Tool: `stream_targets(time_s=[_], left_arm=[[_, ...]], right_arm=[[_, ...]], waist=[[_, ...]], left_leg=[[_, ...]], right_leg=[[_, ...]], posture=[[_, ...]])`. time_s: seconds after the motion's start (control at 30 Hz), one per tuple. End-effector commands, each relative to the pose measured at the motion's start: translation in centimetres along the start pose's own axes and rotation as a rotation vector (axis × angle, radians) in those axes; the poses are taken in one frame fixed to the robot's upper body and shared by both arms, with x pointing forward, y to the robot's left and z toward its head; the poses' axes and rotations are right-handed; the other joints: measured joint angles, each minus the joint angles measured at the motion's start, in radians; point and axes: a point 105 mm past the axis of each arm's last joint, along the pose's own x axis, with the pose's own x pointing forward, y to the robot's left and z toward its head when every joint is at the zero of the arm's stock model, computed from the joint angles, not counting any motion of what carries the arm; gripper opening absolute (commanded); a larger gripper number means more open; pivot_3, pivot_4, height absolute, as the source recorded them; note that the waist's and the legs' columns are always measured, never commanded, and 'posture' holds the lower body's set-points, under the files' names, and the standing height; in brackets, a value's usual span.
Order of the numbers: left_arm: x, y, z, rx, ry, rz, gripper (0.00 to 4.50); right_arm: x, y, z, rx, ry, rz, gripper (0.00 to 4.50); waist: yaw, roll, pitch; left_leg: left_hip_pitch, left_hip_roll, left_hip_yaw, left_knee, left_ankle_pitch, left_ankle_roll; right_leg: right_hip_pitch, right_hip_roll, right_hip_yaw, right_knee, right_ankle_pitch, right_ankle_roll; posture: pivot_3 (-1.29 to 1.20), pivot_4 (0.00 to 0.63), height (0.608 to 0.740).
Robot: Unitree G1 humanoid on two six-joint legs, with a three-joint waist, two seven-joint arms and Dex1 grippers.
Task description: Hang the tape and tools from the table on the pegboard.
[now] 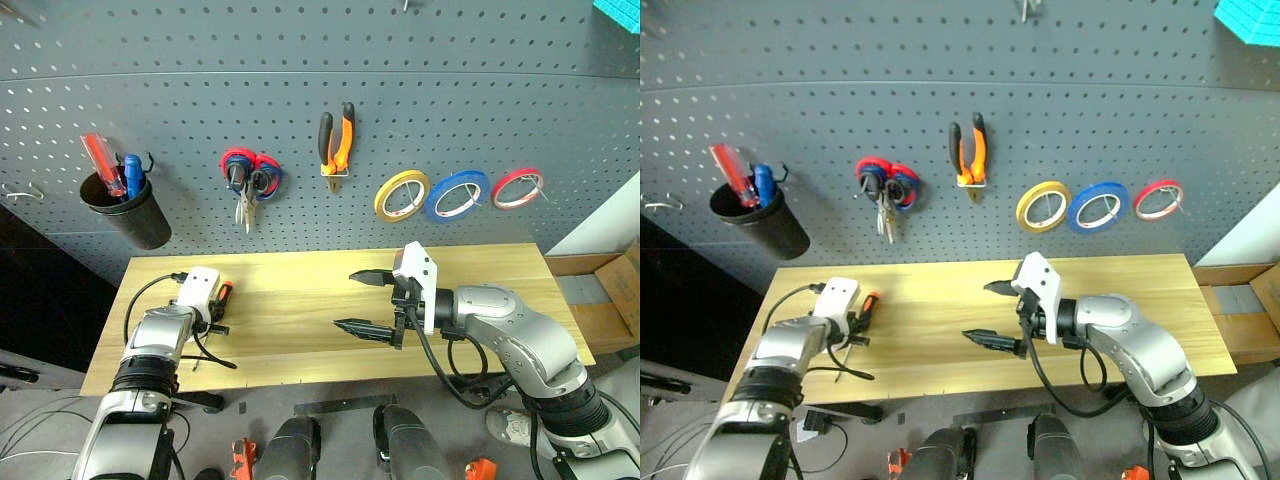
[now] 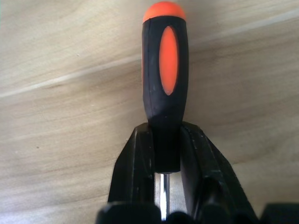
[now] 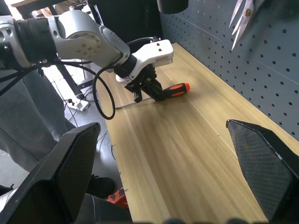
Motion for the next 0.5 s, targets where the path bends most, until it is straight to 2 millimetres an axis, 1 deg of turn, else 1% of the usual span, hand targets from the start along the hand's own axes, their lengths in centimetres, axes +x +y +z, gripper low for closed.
stream_targets(time_s=[0.03, 0.1, 0.17, 0.27, 0.3, 0.37, 0.47, 0.5], left_arm=[[-3.0, 0.3, 3.8, 0.1, -0.244, 0.046, 0.4], [-6.6, -0.7, 7.3, 0.153, -0.514, 0.05, 0.4], [-10.5, -1.0, 9.8, 0.186, -0.755, 0.095, 0.4], [-15.5, -1.1, 12.1, 0.15, -1.027, 0.144, 0.4], [-16.7, -1.1, 12.5, 0.145, -1.082, 0.158, 0.4], [-18.4, -0.5, 13.5, 0.163, -1.158, 0.216, 0.4], [-21.0, 0.5, 16.0, 0.182, -1.263, 0.286, 0.4], [-22.1, 0.8, 17.3, 0.197, -1.305, 0.31, 0.4]], right_arm=[[-0.2, 0.3, 2.0, -0.052, -0.063, 0.035, 4.5], [0.0, 0.4, 2.7, -0.075, -0.071, 0.064, 4.5], [0.1, 1.0, 4.2, -0.087, -0.119, 0.114, 4.5], [0.2, 1.0, 6.2, -0.092, -0.203, 0.139, 4.5], [0.3, 0.8, 6.7, -0.091, -0.224, 0.139, 4.5], [0.5, 0.6, 7.2, -0.09, -0.246, 0.149, 4.5], [0.8, 0.4, 7.4, -0.105, -0.24, 0.17, 4.5], [0.8, 0.3, 7.3, -0.108, -0.236, 0.176, 4.5]], waist=[[-0.001, 0.0, 0.0], [0.001, 0.0, 0.001], [0.005, 0.0, 0.001], [0.01, 0.0, 0.001], [0.011, 0.0, 0.001], [0.013, 0.0, 0.0], [0.02, 0.0, 0.0], [0.025, 0.0, 0.0]], left_leg=[[0.0, 0.0, 0.0, 0.0, 0.0, 0.0], [-0.001, 0.001, 0.0, -0.001, 0.0, -0.001], [-0.001, 0.001, 0.0, -0.001, 0.0, -0.001], [-0.001, 0.001, -0.001, -0.001, 0.0, -0.001], [-0.001, 0.001, 0.0, -0.001, 0.0, -0.001], [-0.001, 0.001, 0.0, -0.001, 0.0, -0.001], [-0.001, 0.0, 0.0, 0.0, 0.0, -0.001], [-0.001, 0.0, -0.001, 0.0, 0.0, -0.001]], right_leg=[[0.0, 0.0, 0.0, 0.0, 0.0, 0.0], [-0.001, 0.0, 0.0, 0.0, 0.0, 0.0], [-0.001, 0.0, 0.0, -0.001, 0.0, 0.0], [0.0, -0.001, 0.0, -0.002, 0.0, 0.0], [0.0, -0.001, 0.0, -0.002, 0.0, 0.0], [0.0, -0.001, -0.001, -0.002, 0.0, 0.0], [0.0, 0.0, -0.002, -0.001, 0.0, 0.0], [0.0, 0.0, -0.003, -0.001, 0.0, 0.0]], posture=[[-0.05, 0.244, 0.74], [-0.04, 0.239, 0.74], [-0.03, 0.233, 0.74], [-0.01, 0.226, 0.74], [-0.01, 0.224, 0.74], [0.0, 0.218, 0.74], [0.02, 0.207, 0.74], [0.02, 0.205, 0.74]])
